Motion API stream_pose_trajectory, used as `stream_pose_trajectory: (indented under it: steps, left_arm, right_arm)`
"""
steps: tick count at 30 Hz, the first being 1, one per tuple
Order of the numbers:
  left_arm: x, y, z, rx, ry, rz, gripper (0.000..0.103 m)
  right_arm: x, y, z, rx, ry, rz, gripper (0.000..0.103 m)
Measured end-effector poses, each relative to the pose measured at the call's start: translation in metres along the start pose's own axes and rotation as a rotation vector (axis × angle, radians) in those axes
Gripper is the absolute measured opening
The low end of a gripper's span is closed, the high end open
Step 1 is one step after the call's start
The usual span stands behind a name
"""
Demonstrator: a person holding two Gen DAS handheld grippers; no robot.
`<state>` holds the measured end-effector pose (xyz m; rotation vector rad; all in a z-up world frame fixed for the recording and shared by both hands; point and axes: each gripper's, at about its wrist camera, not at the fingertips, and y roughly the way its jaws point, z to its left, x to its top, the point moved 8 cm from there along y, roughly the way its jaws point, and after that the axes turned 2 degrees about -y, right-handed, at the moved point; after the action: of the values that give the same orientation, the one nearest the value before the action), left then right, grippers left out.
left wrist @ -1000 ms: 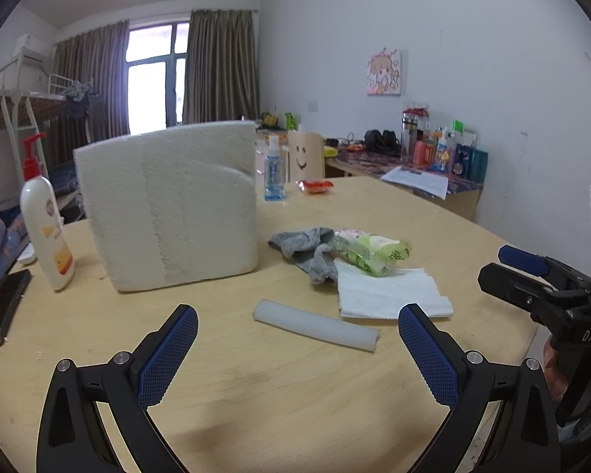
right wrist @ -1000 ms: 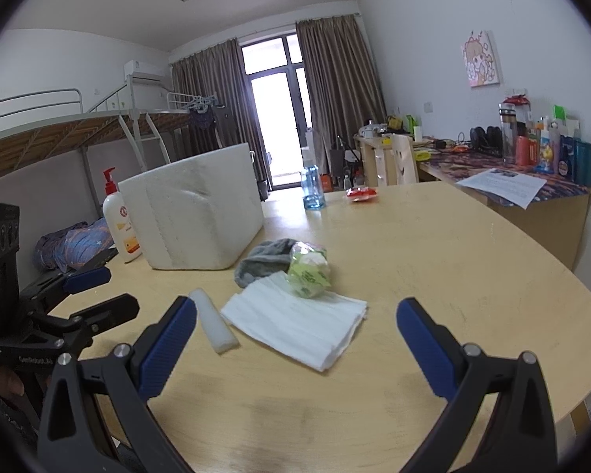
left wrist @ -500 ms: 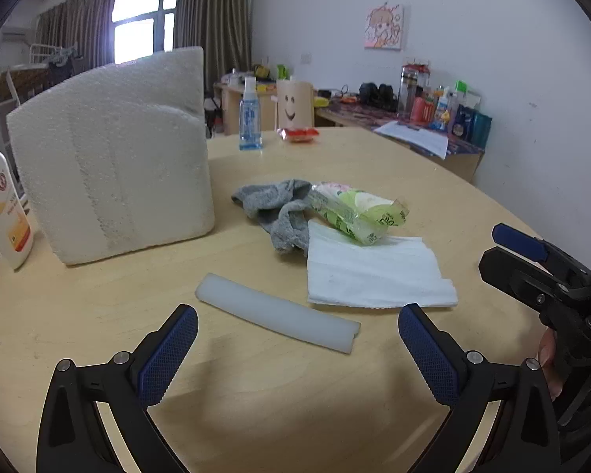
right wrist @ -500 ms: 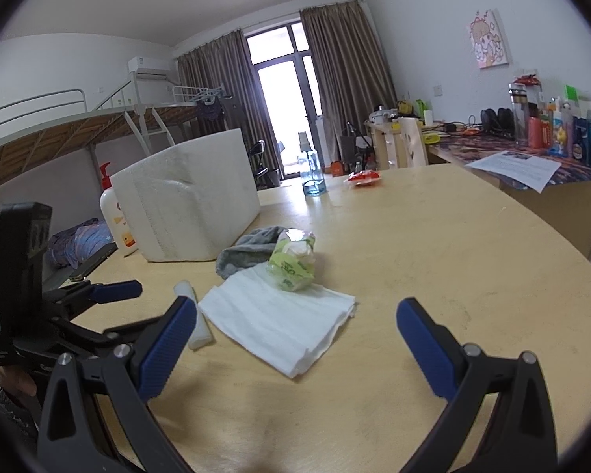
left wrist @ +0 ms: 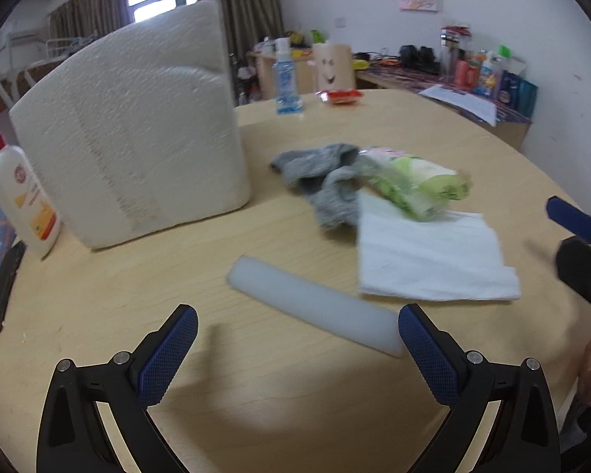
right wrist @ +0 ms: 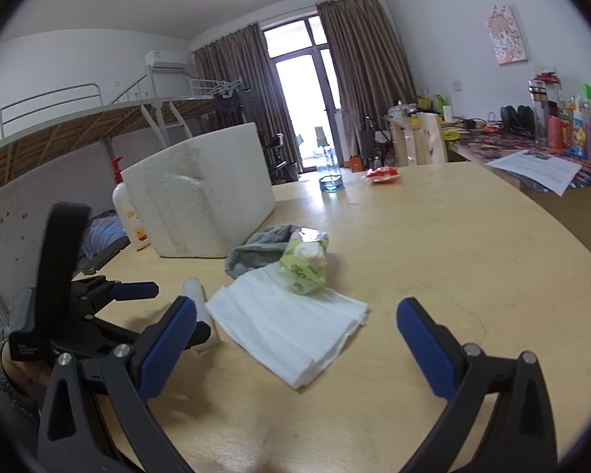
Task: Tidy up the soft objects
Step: 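Move the right gripper to the white cloth while the left gripper approaches the white foam tube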
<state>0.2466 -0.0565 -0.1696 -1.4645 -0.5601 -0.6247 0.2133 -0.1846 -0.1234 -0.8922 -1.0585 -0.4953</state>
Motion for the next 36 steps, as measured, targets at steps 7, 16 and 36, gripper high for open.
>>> stream_pose_trajectory:
  steps: [7, 16, 36]
  left_arm:
    - [-0.003, -0.001, -0.015, -0.020, 0.023, 0.020, 0.102]
    - [-0.004, 0.005, -0.011, 0.011, 0.030, 0.065, 0.102]
    - [-0.007, -0.024, 0.052, 0.044, -0.189, -0.005, 0.102]
  right_arm:
    - [0.004, 0.006, 0.004, 0.023, -0.022, 0.002, 0.103]
    - [0.003, 0.007, 0.002, 0.012, -0.020, 0.013, 0.103]
    - [-0.004, 0.025, 0.038, 0.039, -0.139, 0.097, 0.103]
